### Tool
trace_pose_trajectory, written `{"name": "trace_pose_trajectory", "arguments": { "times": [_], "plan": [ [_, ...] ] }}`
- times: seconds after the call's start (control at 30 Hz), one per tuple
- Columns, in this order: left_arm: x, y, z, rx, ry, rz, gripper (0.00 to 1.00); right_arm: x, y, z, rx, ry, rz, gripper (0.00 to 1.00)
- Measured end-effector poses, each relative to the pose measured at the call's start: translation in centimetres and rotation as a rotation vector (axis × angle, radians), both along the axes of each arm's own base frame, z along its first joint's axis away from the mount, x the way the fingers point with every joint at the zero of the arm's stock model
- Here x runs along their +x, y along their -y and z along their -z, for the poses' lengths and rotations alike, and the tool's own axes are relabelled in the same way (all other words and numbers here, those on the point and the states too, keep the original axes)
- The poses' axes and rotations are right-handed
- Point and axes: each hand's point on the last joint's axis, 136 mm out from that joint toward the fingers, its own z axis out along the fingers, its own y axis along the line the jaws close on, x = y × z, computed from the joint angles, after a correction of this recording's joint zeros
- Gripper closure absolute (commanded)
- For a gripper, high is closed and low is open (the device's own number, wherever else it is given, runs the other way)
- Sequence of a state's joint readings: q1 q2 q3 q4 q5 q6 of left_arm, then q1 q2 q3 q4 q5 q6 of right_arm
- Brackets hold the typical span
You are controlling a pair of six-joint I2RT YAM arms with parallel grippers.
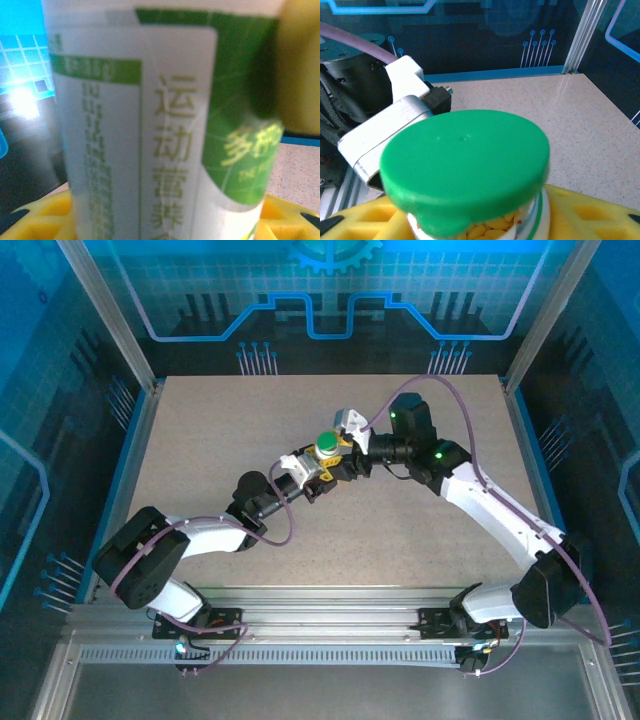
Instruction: Sort the pills into containers
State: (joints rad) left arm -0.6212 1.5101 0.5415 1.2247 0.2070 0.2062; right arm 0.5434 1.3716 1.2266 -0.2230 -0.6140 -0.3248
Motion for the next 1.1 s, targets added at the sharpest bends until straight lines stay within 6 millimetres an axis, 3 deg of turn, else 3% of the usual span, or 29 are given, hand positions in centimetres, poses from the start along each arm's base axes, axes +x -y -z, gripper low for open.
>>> {"name": "trace_pose_trajectory", "arguments": {
  "times": [0.23, 0.37, 0.53, 0.83, 1.1],
  "plan": [
    [0.0, 0.0, 0.2, -0.005, -0.02, 0.003, 0.52, 0.0, 0.1, 0.1, -0.01, 0.024, -0.009, 0.84],
    [-0.2, 0.0, 0.0, 0.004, -0.017, 0.012, 0.36, -0.1, 0.1, 0.0, -0.003, 0.026, -0.027, 0.85],
    [-2.1, 0.8, -0.7, 0.019, 0.012, 0.124, 0.2, -0.8, 0.4, -0.1, 0.022, 0.012, -0.095, 0.83],
    [-4.0, -0.3, -1.4, 0.007, -0.075, 0.354, 0.23, -3.0, 1.7, -0.7, 0.054, 0.016, -0.243, 0.82],
    [-6.0, 0.7, -1.6, 0.028, -0.15, 0.528, 0.29, -4.5, 1.7, -2.0, 0.082, 0.045, -0.328, 0.82]
  ]
}}
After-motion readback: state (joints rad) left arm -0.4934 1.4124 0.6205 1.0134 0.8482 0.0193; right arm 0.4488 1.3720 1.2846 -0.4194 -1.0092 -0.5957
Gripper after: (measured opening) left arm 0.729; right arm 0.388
